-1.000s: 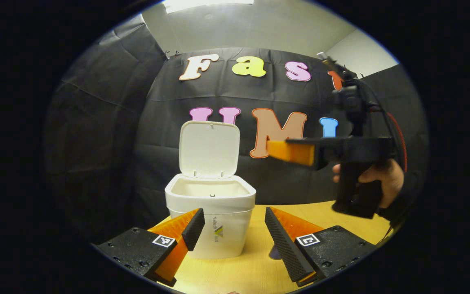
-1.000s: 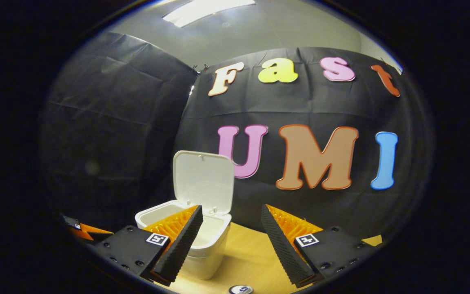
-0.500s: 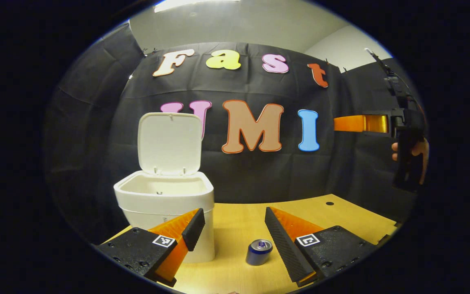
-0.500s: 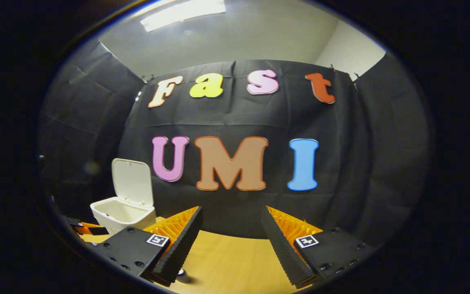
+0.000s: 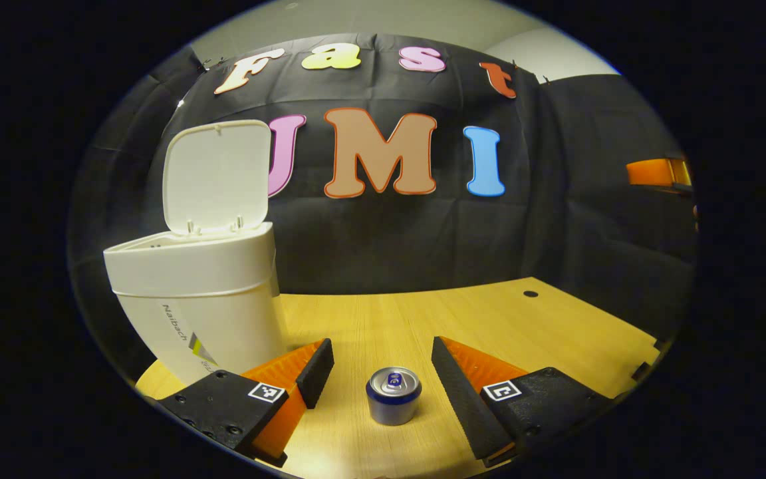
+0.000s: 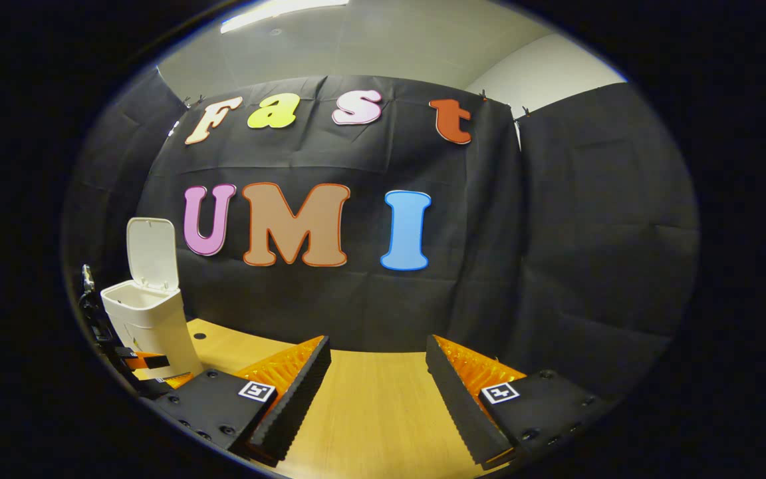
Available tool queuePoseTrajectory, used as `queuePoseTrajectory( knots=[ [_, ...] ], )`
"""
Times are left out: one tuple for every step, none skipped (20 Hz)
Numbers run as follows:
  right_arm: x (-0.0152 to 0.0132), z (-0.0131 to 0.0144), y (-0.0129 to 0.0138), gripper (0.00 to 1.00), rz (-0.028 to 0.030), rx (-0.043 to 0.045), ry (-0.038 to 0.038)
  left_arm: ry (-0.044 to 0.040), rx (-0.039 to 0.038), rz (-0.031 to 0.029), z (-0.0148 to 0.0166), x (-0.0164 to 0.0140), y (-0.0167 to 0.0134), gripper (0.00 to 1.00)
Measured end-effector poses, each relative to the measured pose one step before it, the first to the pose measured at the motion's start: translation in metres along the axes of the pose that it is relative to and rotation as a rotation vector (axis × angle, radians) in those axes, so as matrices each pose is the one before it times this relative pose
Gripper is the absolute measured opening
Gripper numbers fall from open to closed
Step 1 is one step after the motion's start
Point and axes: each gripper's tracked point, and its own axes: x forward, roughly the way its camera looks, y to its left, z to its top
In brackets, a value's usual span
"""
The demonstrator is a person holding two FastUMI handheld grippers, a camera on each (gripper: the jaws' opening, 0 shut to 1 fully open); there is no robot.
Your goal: Press the lid of the desktop garbage bin to open it, pick up the crumpled paper on the desktop and throw it into the bin, then pick up the pop can on the desktop and drop it into the bin, and finally close the garbage bin lid.
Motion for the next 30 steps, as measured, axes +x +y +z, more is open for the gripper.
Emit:
queuePoseTrajectory(
  knots=[
    [-0.00271, -0.00537, -0.00565, 0.96, -0.0134, -0.00588, 0.01216, 0.02129, -0.0049, 0.00311, -0.01061, 0.00593, -0.00005, 0.92],
    [-0.00279, -0.00305, -0.0058, 0.96, -0.01438, -0.00397, 0.00858, 0.018, -0.00914, 0.00002, -0.00834, 0.00531, -0.00109, 0.92],
    [-0.00234, -0.00295, -0.00428, 0.96, -0.01214, -0.0036, 0.00622, 0.02047, -0.00345, -0.00086, -0.00988, 0.00602, -0.00049, 0.92],
    [-0.0029, -0.0028, -0.00496, 0.96, -0.01423, -0.00342, 0.00415, 0.01594, 0.00263, -0.00122, -0.0075, 0.00538, -0.00011, 0.92],
    [-0.00245, -0.00244, -0.00406, 0.96, -0.0119, -0.0035, 0.00413, 0.00807, 0.00281, -0.00367, -0.0062, 0.00575, -0.00289, 0.92],
    [-0.00069, -0.0023, -0.00247, 0.96, -0.00963, -0.00287, 0.00549, 0.01171, 0.00629, -0.00305, -0.0041, 0.00369, -0.00201, 0.93],
    [-0.00068, -0.00381, -0.00175, 0.96, -0.00696, -0.00301, 0.00713, 0.01101, 0.00348, -0.00674, -0.00599, 0.00422, -0.00084, 0.93],
    [-0.00066, -0.0034, -0.00124, 0.96, -0.00523, -0.00354, 0.01054, 0.01064, 0.0017, -0.00498, -0.00477, 0.00426, -0.00186, 0.92],
    [-0.00112, -0.00328, -0.00054, 0.96, -0.00338, -0.00363, 0.00804, 0.00893, 0.0011, -0.00258, -0.00439, 0.0043, -0.00148, 0.93],
    [-0.00008, -0.00331, 0.00058, 0.96, -0.00221, -0.00464, 0.00807, 0.01099, -0.00118, -0.00426, -0.00535, 0.00352, -0.00117, 0.93],
    [0.00006, -0.00235, 0.0007, 0.96, 0.00047, -0.00469, 0.00813, 0.01317, 0.00077, -0.00201, -0.00486, 0.00293, -0.00056, 0.92],
    [-0.0006, -0.00305, 0.0006, 0.96, 0.00023, -0.00352, 0.005, 0.01662, 0.0038, -0.00534, -0.00499, 0.00321, -0.00273, 0.93],
    [-0.00026, -0.0008, 0.00177, 0.97, 0.00282, -0.0046, 0.00397, 0.02592, 0.00748, 0.00396, -0.0039, 0.00156, 0.00014, 0.89],
    [0.00079, -0.00103, 0.00274, 0.97, 0.00495, -0.00639, 0.00374, -0.00976, 0.00868, -0.00263, 0.00075, 0.00288, -0.00038, 0.82],
    [0.00084, -0.00017, 0.00263, 0.96, 0.00583, -0.00614, 0.00249, -0.00943, 0.00594, -0.00228, 0.005, -0.0006, -0.00228, 0.79],
    [-0.00029, 0.00022, 0.00239, 0.97, 0.00668, -0.00384, -0.00153, -0.00708, 0.0077, -0.00519, 0.00564, -0.00274, -0.00202, 0.78],
    [-0.00019, 0.00179, 0.0014, 0.97, 0.00795, 0.00047, -0.0035, -0.00785, 0.01019, -0.00664, 0.00809, -0.0033, -0.00244, 0.78],
    [-0.00033, 0.003, 0.0018, 0.97, 0.01068, 0.00337, -0.0046, -0.02185, 0.00688, -0.00778, 0.0111, -0.00574, -0.00154, 0.78],
    [-0.00019, 0.00201, 0.0017, 0.97, 0.01002, 0.00429, -0.00581, -0.03584, 0.00194, -0.00267, 0.01718, -0.00616, -0.00064, 0.78],
    [-0.00068, 0.00415, 0.00198, 1.0, 0.00863, 0.00474, -0.00872, -0.04523, -0.00127, -0.00783, 0.02258, -0.00982, -0.00207, 0.77],
    [-0.0001, 0.00351, 0.00083, 0.97, 0.00671, 0.00517, -0.00645, -0.03218, -0.00498, -0.0007, 0.01748, -0.00678, -0.00026, 0.77],
    [-0.00125, 0.00604, 0.0025, 0.97, 0.01003, 0.00793, -0.01158, -0.04639, -0.00055, -0.00441, 0.02597, -0.00652, -0.00218, 0.77],
    [-0.00118, 0.00474, 0.00175, 1.0, 0.0062, 0.00482, -0.0117, -0.03282, 0.00679, -0.00339, 0.02203, -0.00426, 0.00047, 0.77],
    [-0.00134, 0.00536, 0.00364, 0.96, 0.00843, 0.0044, -0.01188, -0.03127, 0.0124, -0.0008, 0.02238, -0.00352, 0.00191, 0.77],
    [-0.0018, 0.00397, 0.00371, 0.96, 0.01174, 0.00544, -0.0102, -0.02887, 0.01223, 0.00379, 0.02022, -0.00311, 0.00404, 0.76],
    [-0.00211, 0.00444, 0.00516, 0.96, 0.01341, 0.00359, -0.01101, -0.02076, 0.01002, 0.01073, 0.01766, -0.0024, 0.00541, 0.77],
    [-0.0006, 0.00093, 0.00469, 0.96, 0.01194, 0.00153, -0.00805, -0.02022, 0.0023, 0.01258, 0.01592, -0.00419, 0.0065, 0.76],
    [-0.00056, 0.0005, 0.00472, 0.96, 0.01375, 0.00237, -0.00322, -0.01868, -0.00591, 0.01808, 0.01569, -0.00329, 0.00987, 0.76],
    [-0.00049, -0.0004, 0.00512, 0.96, 0.01343, 0.00205, -0.00045, -0.01702, -0.01297, 0.02432, 0.01409, -0.00357, 0.01236, 0.76],
    [-0.00085, -0.00045, 0.00486, 0.96, 0.01246, 0.0018, 0.00047, -0.01982, -0.0122, 0.02342, 0.01287, -0.00189, 0.01109, 0.76]
  ],
)
